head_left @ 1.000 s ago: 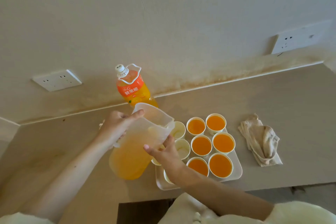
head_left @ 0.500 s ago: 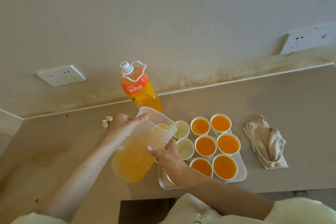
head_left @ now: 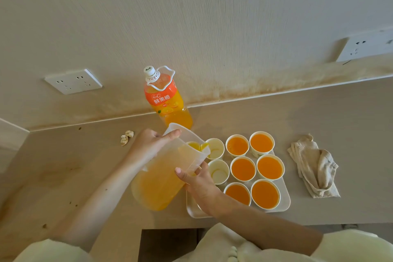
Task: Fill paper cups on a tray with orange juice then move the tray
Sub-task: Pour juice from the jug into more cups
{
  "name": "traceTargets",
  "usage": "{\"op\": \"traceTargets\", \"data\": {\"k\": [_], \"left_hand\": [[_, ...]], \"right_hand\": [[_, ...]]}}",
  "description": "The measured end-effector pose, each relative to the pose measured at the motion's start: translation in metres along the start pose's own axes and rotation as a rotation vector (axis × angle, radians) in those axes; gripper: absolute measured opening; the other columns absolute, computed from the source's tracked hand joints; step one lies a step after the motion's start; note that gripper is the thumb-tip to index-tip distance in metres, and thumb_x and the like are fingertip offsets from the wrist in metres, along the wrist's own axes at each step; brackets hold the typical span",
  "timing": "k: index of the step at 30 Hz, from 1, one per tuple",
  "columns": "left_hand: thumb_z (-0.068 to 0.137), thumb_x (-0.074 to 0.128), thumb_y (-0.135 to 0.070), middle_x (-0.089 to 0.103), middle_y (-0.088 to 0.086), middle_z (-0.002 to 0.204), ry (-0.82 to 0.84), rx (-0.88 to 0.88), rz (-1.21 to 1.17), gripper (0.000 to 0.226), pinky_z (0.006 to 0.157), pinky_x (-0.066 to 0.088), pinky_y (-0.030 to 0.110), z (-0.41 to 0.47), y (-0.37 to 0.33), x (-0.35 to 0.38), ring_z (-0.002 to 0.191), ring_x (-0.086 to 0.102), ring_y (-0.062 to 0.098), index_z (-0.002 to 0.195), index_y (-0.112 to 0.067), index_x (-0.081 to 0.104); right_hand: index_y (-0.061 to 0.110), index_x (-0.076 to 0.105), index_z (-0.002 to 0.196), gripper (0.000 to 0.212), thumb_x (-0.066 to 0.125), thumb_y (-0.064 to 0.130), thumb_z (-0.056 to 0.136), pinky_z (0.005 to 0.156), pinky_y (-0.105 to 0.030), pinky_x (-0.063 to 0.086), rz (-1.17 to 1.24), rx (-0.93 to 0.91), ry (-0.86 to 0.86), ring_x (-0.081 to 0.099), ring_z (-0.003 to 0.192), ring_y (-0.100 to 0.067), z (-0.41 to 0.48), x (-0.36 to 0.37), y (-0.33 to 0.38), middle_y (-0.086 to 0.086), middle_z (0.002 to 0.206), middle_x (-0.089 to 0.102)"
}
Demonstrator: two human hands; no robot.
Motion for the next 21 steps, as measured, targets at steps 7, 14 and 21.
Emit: {"op": "traceTargets", "data": {"k": [7, 14, 21], "left_hand": [[0.05, 0.065, -0.083, 0.03, -0.005, 0.037, 0.014, -0.004, 0.032, 0.074, 0.052, 0.028, 0.031, 0.0024, -0.0011, 0.0018, 0.032, 0.029, 0.012, 0.051, -0.018, 0.03], [0.06, 0.068, -0.076, 0.031, -0.003, 0.04, 0.008, -0.02, 0.036, 0.07, 0.051, 0.027, 0.029, 0.0024, -0.003, 0.0037, 0.033, 0.029, 0.012, 0.051, -0.018, 0.03], [0.061, 0.065, -0.075, 0.032, -0.002, 0.041, 0.0, -0.039, 0.055, 0.067, 0.05, 0.027, 0.029, 0.0004, -0.0076, 0.0047, 0.033, 0.031, 0.013, 0.051, -0.018, 0.032]], "right_hand": [[0.028, 0.034, 0.136, 0.118, 0.095, 0.04, 0.036, 0.11, -0.053, 0.037, 0.004, 0.023, 0.006, 0.052, 0.124, -0.026, 0.0001, 0.0003, -0.0018, -0.001, 0.128, 0.058], [0.026, 0.033, 0.137, 0.103, 0.092, 0.029, 0.053, 0.109, -0.053, 0.038, 0.023, 0.025, 0.028, 0.053, 0.122, -0.024, -0.0021, -0.0017, 0.0, -0.002, 0.128, 0.059], [0.021, 0.031, 0.138, 0.096, 0.088, 0.019, 0.061, 0.109, -0.052, 0.039, 0.046, 0.014, 0.021, 0.054, 0.119, -0.024, -0.0047, -0.0027, 0.0031, -0.004, 0.127, 0.057]]}}
Point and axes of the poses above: each hand's wrist, its own z-axis towards the middle knuckle, its own x-axis out of the palm, y = z × x, the point moved 8 cm from there along z, towards the middle knuckle
